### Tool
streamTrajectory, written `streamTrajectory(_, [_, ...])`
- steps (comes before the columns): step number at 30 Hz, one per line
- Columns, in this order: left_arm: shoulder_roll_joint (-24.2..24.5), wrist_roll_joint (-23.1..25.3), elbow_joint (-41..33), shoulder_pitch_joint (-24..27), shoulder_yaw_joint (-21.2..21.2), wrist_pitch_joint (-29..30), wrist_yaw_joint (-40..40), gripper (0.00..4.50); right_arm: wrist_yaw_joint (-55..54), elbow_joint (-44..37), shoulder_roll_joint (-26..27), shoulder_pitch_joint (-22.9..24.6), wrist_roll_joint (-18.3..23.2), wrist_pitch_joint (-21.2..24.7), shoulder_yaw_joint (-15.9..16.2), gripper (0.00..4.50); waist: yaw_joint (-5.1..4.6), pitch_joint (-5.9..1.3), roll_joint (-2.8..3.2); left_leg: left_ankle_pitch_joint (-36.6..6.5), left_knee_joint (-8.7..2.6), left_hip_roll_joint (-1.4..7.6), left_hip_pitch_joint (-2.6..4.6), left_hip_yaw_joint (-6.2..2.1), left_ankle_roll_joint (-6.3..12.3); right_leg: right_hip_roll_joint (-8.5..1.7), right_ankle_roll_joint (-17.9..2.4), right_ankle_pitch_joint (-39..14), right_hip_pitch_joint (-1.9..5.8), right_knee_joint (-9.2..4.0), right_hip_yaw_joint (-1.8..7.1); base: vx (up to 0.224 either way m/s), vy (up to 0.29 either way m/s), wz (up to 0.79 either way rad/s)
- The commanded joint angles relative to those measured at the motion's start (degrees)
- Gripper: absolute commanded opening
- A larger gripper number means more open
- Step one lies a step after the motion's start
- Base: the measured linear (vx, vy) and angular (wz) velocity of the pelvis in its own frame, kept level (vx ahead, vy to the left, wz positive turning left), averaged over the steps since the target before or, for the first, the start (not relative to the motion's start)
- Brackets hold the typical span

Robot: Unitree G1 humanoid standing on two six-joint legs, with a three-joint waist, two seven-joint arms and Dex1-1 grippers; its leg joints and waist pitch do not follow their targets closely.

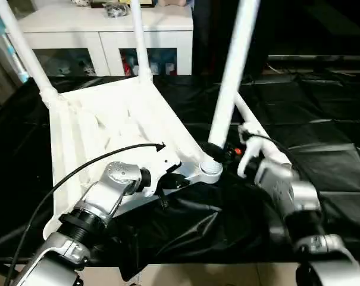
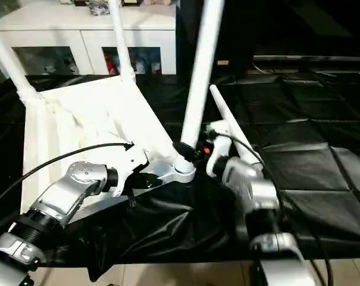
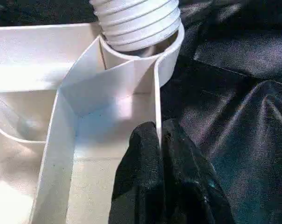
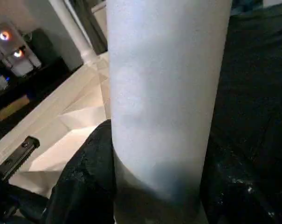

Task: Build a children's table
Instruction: Insert table leg to table base

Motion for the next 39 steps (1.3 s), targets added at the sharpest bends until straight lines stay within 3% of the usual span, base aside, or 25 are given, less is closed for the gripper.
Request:
streamTrajectory(1, [-0.32, -0.73, 0.17, -1.81, 2.37, -2.69, 0.42, 0.00, -2.02, 3.10, 0.16, 3.73, -1.16, 0.56, -0.21, 1.93, -0.15, -3.24, -0.34, -22.17, -4.23, 0.16, 0.89, -0.20, 0.39, -2.20, -6.85, -31.85, 1.83, -6.46, 1.29, 0.000, 0.000, 0.00])
streamTrajectory(5, [-0.61, -0.46, 1.34, -2.39, 2.58, -3.43, 0.69, 0.00, -2.07, 2.22, 0.95, 5.32, -0.50, -0.90, -1.02, 1.93, -0.30, -3.09, -0.04, -24.44, -4.36, 0.09, 1.09, -0.38, 0.24, -2.17, -5.71, -34.46, 1.67, -7.00, 0.98, 0.000, 0.000, 0.00])
streamTrajectory(6, [-0.68, -0.27, 1.78, -2.65, 2.61, -3.77, 0.83, 0.00, -1.99, 1.51, 1.08, 5.80, -0.43, -1.56, -1.12, 1.93, -0.39, -3.09, 0.27, -24.86, -4.46, 0.06, 1.03, -0.56, 0.21, -2.23, -5.44, -34.94, 1.83, -7.01, 0.83, 0.000, 0.000, 0.00])
streamTrajectory(8, [-0.80, -0.01, 2.81, -3.14, 2.78, -4.45, 0.86, 0.00, -1.95, 0.13, 1.19, 6.47, -0.69, -3.17, -1.14, 1.93, -0.49, -3.19, 0.10, -24.75, -4.60, 0.10, 1.00, -0.57, 0.44, -2.26, -5.26, -34.56, 1.96, -7.25, 0.71, 0.000, 0.000, 0.00])
streamTrajectory(10, [-0.77, 0.18, 3.36, -3.39, 2.91, -4.89, 0.94, 0.00, -1.77, -1.26, 1.05, 6.94, -1.09, -4.29, -0.88, 1.93, -0.51, -3.14, 0.39, -24.74, -4.78, 0.17, 1.05, -0.55, 0.63, -2.21, -5.50, -33.80, 1.91, -7.40, 0.75, 0.000, 0.000, 0.00])
streamTrajectory(15, [-0.54, 0.50, 4.12, -3.76, 3.01, -5.60, 1.09, 0.00, -1.56, -3.55, -0.14, 7.66, -2.15, -5.94, 0.02, 1.93, -0.57, -3.02, 0.21, -25.11, -4.74, 0.00, 0.94, -0.59, 0.83, -2.43, -4.65, -36.53, 1.79, -7.69, 0.64, 0.000, 0.000, 0.00])
streamTrajectory(18, [-0.50, 0.73, 4.70, -3.89, 3.18, -6.24, 1.28, 0.00, -1.50, -3.81, -1.66, 8.13, -4.81, -7.94, 1.96, 1.93, -0.65, -2.98, -0.19, -24.91, -4.78, -0.03, 0.77, -0.58, 0.90, -2.48, -3.56, -38.00, 1.81, -8.00, 0.50, 0.000, 0.000, 0.00])
streamTrajectory(21, [-0.56, 1.04, 5.04, -3.81, 3.29, -6.83, 1.31, 0.00, -1.55, -4.16, -2.60, 8.63, -6.47, -8.74, 3.36, 1.93, -0.62, -3.10, 0.02, -24.18, -4.93, 0.03, 0.97, -0.52, 1.27, -2.46, -3.67, -37.03, 1.85, -8.20, 0.35, 0.000, 0.000, 0.00])
streamTrajectory(22, [-0.58, 1.10, 5.07, -3.77, 3.30, -6.95, 1.37, 0.00, -1.73, -4.19, -2.85, 8.66, -6.93, -8.91, 3.60, 1.93, -0.61, -3.02, -0.28, -24.03, -5.04, 0.08, 0.85, -0.53, 1.48, -2.48, -3.85, -36.72, 1.88, -8.17, 0.37, 0.000, 0.000, 0.00])
streamTrajectory(24, [-0.48, 1.18, 4.92, -3.58, 3.28, -7.05, 1.41, 0.00, -1.59, -4.25, -3.02, 8.66, -7.21, -8.94, 3.82, 1.93, -0.68, -2.92, -0.21, -24.67, -5.00, 0.07, 0.91, -0.54, 1.44, -2.54, -3.70, -37.56, 1.76, -8.30, 0.30, 0.000, 0.000, 0.00])
streamTrajectory(26, [-0.46, 1.25, 4.97, -3.47, 3.26, -7.23, 1.41, 0.00, -1.26, -4.50, -3.68, 8.68, -8.16, -9.37, 4.87, 1.93, -0.72, -2.89, -0.71, -24.62, -4.90, -0.02, 0.92, -0.48, 1.54, -2.59, -3.27, -38.60, 1.68, -8.48, 0.25, 0.000, 0.000, 0.00])
streamTrajectory(27, [-0.44, 1.31, 5.03, -3.44, 3.25, -7.34, 1.45, 0.00, -1.12, -4.75, -4.06, 8.73, -8.84, -9.74, 5.59, 1.93, -0.70, -2.83, -0.55, -24.53, -4.90, -0.03, 0.91, -0.50, 1.55, -2.61, -3.07, -39.02, 1.66, -8.50, 0.26, 0.000, 0.000, 0.00])
streamTrajectory(28, [-0.41, 1.41, 5.17, -3.44, 3.21, -7.55, 1.45, 0.00, -0.53, -5.19, -4.49, 8.73, -9.49, -10.05, 6.56, 1.93, -0.77, -2.76, -0.83, -24.71, -4.85, -0.05, 0.93, -0.45, 1.62, -2.57, -2.77, -39.57, 1.56, -8.66, 0.21, 0.000, 0.000, 0.00])
streamTrajectory(31, [-0.38, 1.63, 5.45, -3.45, 3.11, -7.96, 1.44, 0.00, 0.83, -6.03, -5.13, 8.43, -10.43, -10.21, 8.12, 1.92, -0.78, -2.69, -0.84, -24.84, -4.83, -0.08, 0.88, -0.51, 1.61, -2.59, -2.15, -40.41, 1.53, -8.71, 0.12, 0.000, 0.000, 0.00])
streamTrajectory(32, [-0.36, 1.68, 5.49, -3.38, 2.97, -8.09, 1.26, 0.00, 2.04, -6.19, -5.52, 8.04, -10.62, -9.84, 8.89, 1.92, -0.82, -2.68, -1.27, -24.86, -4.78, -0.08, 0.91, -0.45, 1.70, -2.60, -2.00, -40.82, 1.43, -8.85, 0.11, 0.000, 0.000, 0.00])
streamTrajectory(33, [-0.33, 1.72, 5.47, -3.34, 2.88, -8.13, 1.13, 0.00, 2.64, -6.23, -5.72, 7.84, -10.74, -9.70, 9.28, 1.92, -0.75, -2.59, -1.15, -24.91, -4.69, -0.12, 1.00, -0.52, 1.80, -2.69, -1.67, -41.69, 1.41, -8.92, -0.01, 0.000, 0.000, 0.00])
streamTrajectory(34, [-0.37, 1.76, 5.50, -3.34, 2.78, -8.18, 1.05, 0.00, 3.26, -6.09, -5.92, 7.60, -10.84, -9.60, 9.59, 1.92, -0.83, -2.56, -1.48, -24.93, -4.65, -0.13, 0.94, -0.46, 1.90, -2.63, -1.49, -41.93, 1.35, -9.03, -0.05, 0.000, 0.000, 0.00])
streamTrajectory(38, [-0.02, 1.70, 4.50, -2.89, 2.29, -8.11, -0.20, 0.00, 7.57, -4.64, -7.31, 5.67, -11.55, -8.75, 11.92, 1.92, -1.01, -2.39, -1.45, -26.00, -4.55, -0.18, 1.00, -0.62, 1.71, -2.71, -0.76, -43.55, 1.32, -9.28, -0.59, 0.000, 0.000, 0.00])
streamTrajectory(39, [0.19, 1.59, 4.15, -2.79, 2.15, -8.04, -0.82, 0.00, 8.98, -3.58, -7.73, 4.66, -11.66, -8.35, 12.46, 1.92, -1.17, -2.40, -2.05, -26.24, -4.45, -0.15, 1.02, -0.62, 1.87, -2.84, -0.37, -43.97, 1.36, -9.50, -0.90, 0.000, 0.000, 0.00])
